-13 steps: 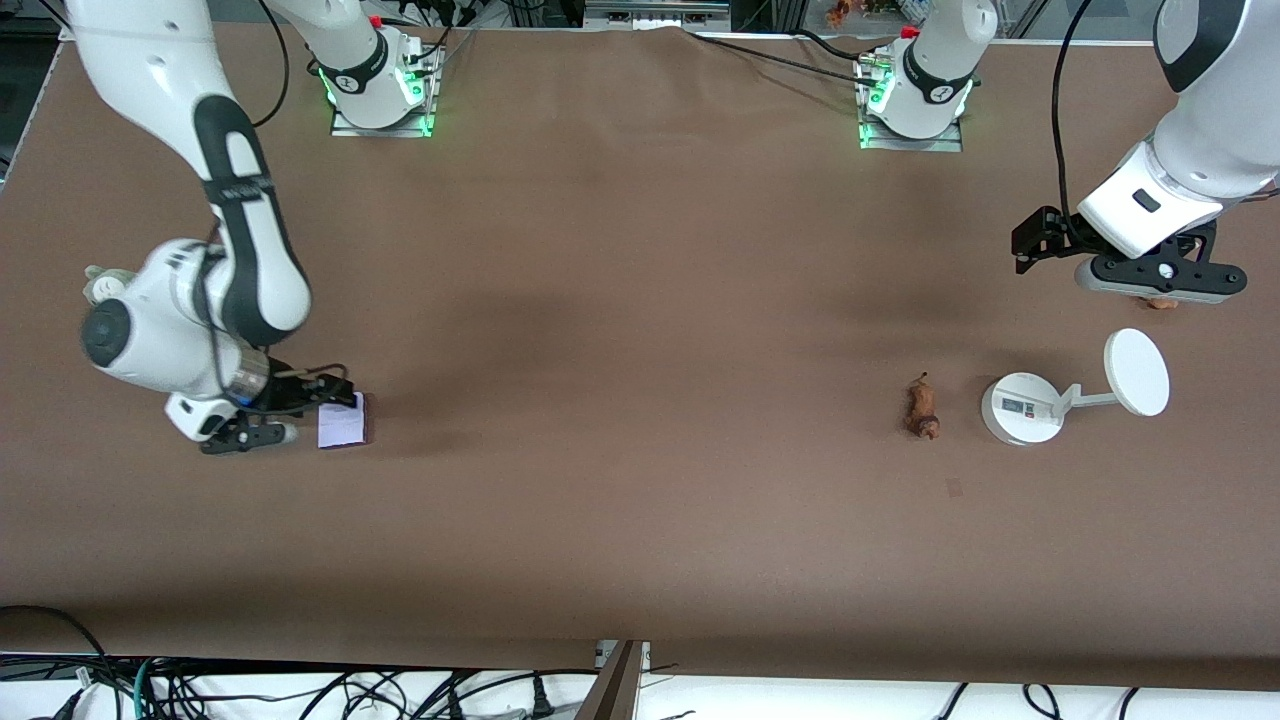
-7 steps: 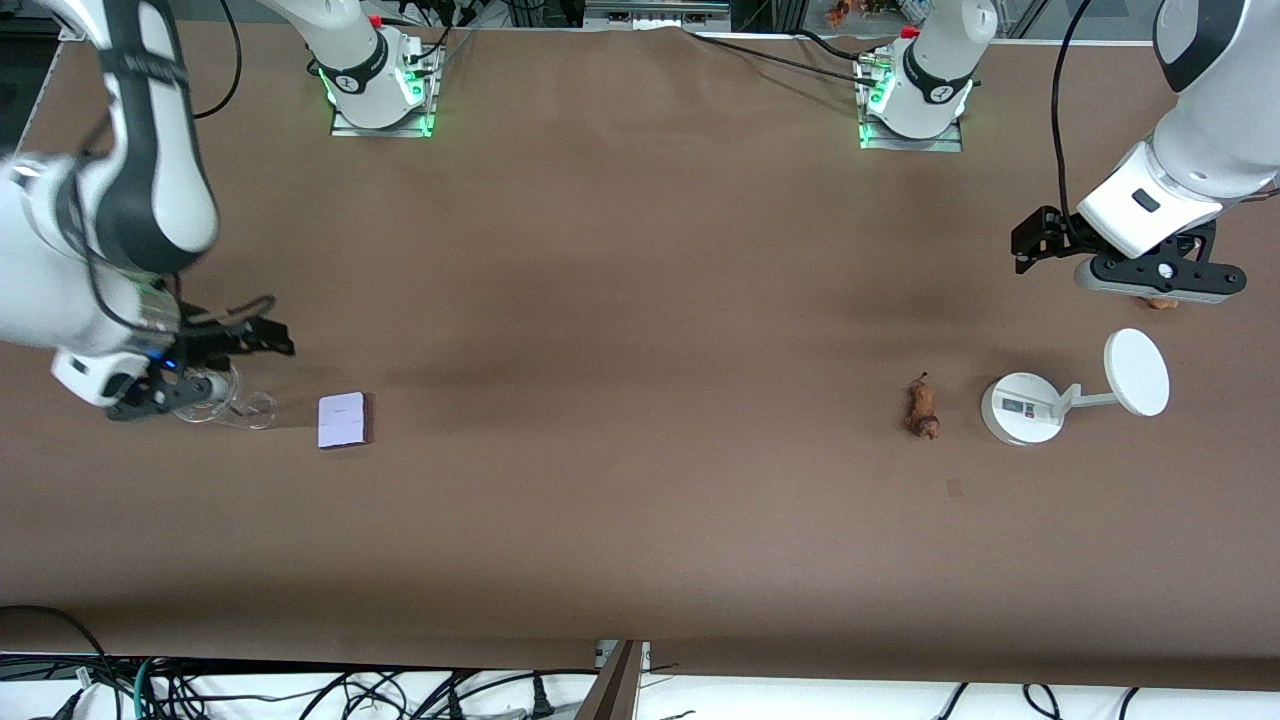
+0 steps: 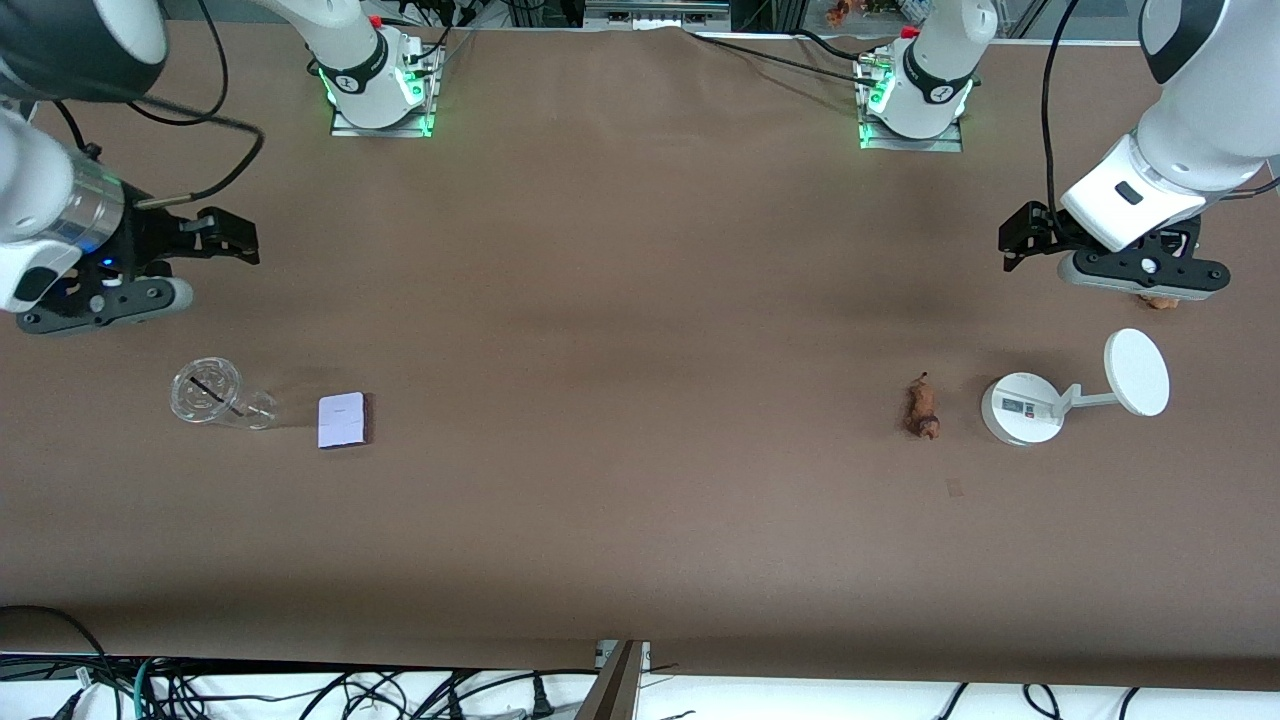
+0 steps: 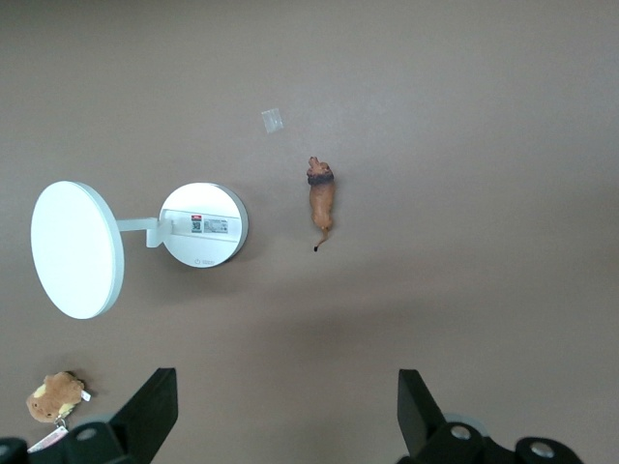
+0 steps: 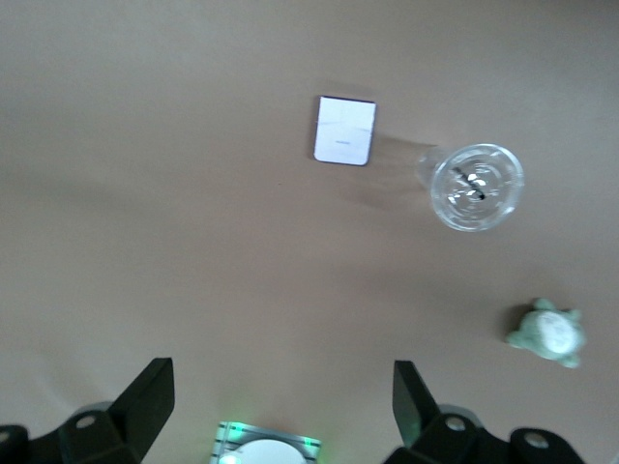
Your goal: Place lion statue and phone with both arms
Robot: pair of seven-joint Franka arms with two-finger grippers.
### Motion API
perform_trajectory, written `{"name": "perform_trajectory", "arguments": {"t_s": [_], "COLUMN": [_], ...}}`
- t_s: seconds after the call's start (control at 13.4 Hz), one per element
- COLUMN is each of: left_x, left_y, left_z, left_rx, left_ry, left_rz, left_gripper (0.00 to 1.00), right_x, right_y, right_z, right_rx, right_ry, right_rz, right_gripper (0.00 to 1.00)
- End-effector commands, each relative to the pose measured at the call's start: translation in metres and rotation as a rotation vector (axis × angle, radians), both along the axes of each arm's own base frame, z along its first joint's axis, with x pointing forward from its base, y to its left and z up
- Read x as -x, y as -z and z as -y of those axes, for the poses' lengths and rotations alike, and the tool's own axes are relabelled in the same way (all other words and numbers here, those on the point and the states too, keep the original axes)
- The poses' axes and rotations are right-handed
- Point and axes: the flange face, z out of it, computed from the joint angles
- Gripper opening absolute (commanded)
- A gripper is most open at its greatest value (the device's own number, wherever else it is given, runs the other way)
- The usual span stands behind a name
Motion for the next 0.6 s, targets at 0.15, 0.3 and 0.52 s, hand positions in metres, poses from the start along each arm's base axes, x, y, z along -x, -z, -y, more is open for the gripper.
{"name": "perform_trajectory", "arguments": {"t_s": [0.15, 0.3, 0.52], "left_x": [0.000, -0.001, -0.002], "left_y": [-0.014, -0.018, -0.024], "left_z": [-0.005, -0.005, -0.001], "left_rx": [0.020, 0.020, 0.021], "left_ry": [-0.003, -0.001, 0.005], "left_rz": [0.019, 0.028, 0.038], "left_gripper": [1.00, 1.00, 1.00], "right_x": [0.001, 0.001, -0.001], "right_y": [-0.004, -0.004, -0.003], "right_z": [-0.029, -0.025, -0.018], "right_rx": [0.073, 0.073, 0.048], "right_ry": [0.035, 0.039, 0.055], "right_rz": [0.006, 0.006, -0.003], "right_gripper": [1.00, 1.00, 1.00]}}
